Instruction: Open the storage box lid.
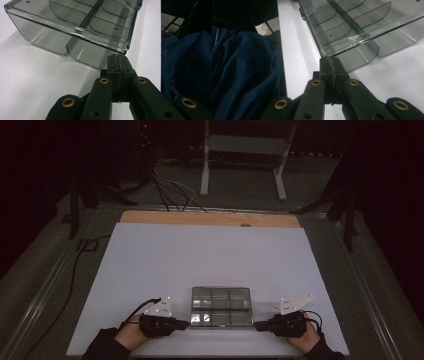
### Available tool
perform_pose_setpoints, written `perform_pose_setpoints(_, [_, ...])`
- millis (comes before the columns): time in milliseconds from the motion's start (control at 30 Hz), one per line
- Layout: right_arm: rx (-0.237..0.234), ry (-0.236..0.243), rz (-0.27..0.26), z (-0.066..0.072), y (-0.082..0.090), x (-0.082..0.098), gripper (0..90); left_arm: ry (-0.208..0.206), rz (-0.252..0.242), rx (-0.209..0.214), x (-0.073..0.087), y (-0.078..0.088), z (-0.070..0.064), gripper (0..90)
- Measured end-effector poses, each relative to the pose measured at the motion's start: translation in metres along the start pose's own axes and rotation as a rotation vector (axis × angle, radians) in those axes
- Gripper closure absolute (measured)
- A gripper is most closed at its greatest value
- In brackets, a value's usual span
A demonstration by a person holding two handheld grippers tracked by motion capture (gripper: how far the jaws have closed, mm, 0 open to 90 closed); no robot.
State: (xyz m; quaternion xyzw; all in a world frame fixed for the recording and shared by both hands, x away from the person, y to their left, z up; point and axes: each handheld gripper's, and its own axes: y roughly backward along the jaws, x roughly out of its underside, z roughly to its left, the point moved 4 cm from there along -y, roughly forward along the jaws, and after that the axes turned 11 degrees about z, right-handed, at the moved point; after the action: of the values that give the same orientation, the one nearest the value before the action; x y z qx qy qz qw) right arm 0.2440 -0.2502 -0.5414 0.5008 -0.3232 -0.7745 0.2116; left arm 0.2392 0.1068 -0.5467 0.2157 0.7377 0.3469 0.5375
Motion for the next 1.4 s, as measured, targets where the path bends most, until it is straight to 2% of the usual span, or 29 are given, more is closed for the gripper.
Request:
perform_pose_setpoints(567, [-0.007,-0.011,-0.009,0.001,0.001,-0.002,90.0,-0.007,-0.030,0.001,-0.003,0.002,-0.002,89.4])
perform_pose_setpoints(733, [-0.014,-0.014,-0.021,0.001,0.002,-0.004,90.0,-0.011,-0.030,0.002,-0.002,0.003,-0.002,82.2])
perform_pose_setpoints(867, [-0.015,-0.015,-0.030,0.002,0.003,-0.005,90.0,-0.009,-0.036,-0.013,-0.002,0.003,-0.001,68.6])
perform_pose_setpoints(900, [-0.015,-0.016,-0.032,0.002,0.003,-0.005,90.0,-0.015,-0.053,-0.024,-0.001,0.005,0.000,68.6])
perform_pose_setpoints(967, [-0.017,-0.022,-0.038,0.002,0.003,-0.006,90.0,-0.004,-0.065,-0.004,0.000,0.006,0.001,65.8])
perform_pose_setpoints(1033, [-0.017,-0.023,-0.045,0.002,0.004,-0.006,90.0,0.005,-0.077,-0.003,0.000,0.006,0.002,61.7])
perform_pose_setpoints(1133, [-0.017,-0.024,-0.055,0.003,0.005,-0.008,90.0,-0.003,-0.095,-0.026,0.001,0.007,0.004,59.9])
perform_pose_setpoints(1333, [-0.021,-0.034,-0.082,0.003,0.008,-0.010,90.0,0.046,-0.123,-0.013,0.002,0.009,0.008,56.5])
perform_pose_setpoints(1400, [-0.020,-0.034,-0.092,0.003,0.009,-0.011,90.0,0.054,-0.123,-0.022,0.001,0.009,0.009,49.0])
